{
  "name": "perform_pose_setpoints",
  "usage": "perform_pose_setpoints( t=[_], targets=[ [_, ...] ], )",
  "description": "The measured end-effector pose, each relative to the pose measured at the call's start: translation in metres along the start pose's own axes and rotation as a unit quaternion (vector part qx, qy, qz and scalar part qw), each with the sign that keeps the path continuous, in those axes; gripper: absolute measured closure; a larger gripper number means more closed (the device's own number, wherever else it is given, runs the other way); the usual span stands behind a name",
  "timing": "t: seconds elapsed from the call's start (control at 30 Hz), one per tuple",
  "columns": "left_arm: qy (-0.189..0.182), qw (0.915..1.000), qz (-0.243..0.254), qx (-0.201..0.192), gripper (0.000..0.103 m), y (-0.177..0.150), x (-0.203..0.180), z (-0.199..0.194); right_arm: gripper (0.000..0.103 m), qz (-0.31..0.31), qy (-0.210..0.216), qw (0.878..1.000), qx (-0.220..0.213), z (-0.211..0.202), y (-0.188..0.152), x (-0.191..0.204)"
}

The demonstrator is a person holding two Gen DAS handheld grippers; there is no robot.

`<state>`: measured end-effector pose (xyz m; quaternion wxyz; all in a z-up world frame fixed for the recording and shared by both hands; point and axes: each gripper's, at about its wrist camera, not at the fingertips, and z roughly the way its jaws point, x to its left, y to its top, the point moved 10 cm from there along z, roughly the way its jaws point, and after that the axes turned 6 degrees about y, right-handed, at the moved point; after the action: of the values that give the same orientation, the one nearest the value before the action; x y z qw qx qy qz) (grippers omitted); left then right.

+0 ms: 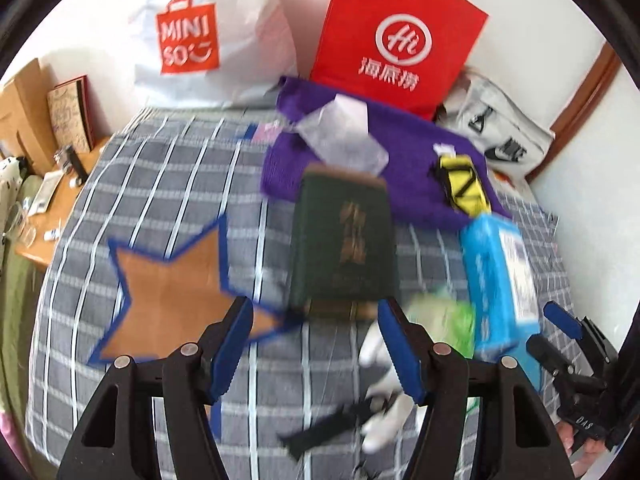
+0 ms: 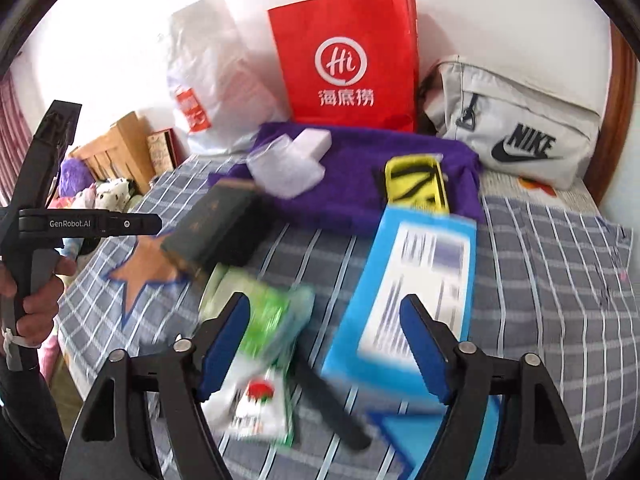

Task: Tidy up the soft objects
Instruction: 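Move both open tools back toward the remaining items on the bed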

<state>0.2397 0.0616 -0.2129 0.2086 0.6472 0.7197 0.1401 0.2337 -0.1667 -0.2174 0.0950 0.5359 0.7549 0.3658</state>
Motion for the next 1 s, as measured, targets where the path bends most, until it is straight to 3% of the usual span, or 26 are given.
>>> perform_pose_setpoints(
  t=[0.37,0.57,0.7,0.8,0.83,0.9,1.0],
  targets=[
    [-0.005,0.9996,-0.016,0.022,0.041,-0.080,0.014,0.005,0.045,0.019,-0.011,0.999,0.042,-0.001,-0.075,-0.013],
    [0.008,0.9998,-0.008,0.018,0.040,-0.090,0.025,0.000,0.045,-0.019,-0.026,0.998,0.060,0.023,-0.080,-0.013],
    [0.005,0.9998,-0.011,0.015,0.040,-0.093,0.032,0.001,0.045,-0.011,-0.021,0.996,0.081,0.046,-0.081,-0.018],
    [-0.001,0.9998,-0.010,0.017,0.040,-0.094,0.031,0.006,0.046,-0.030,-0.042,0.997,0.065,0.052,-0.080,-0.016],
    [-0.002,0.9998,-0.010,0.018,0.040,-0.094,0.029,0.008,0.048,-0.043,-0.042,0.996,0.063,0.052,-0.081,-0.013],
    [-0.005,0.9997,-0.010,0.020,0.040,-0.094,0.026,0.009,0.078,-0.056,-0.031,0.996,0.064,0.049,-0.082,-0.007],
    [-0.008,0.9997,-0.007,0.022,0.040,-0.096,0.022,0.011,0.084,-0.060,-0.023,0.996,0.068,0.040,-0.090,-0.006]
  ],
)
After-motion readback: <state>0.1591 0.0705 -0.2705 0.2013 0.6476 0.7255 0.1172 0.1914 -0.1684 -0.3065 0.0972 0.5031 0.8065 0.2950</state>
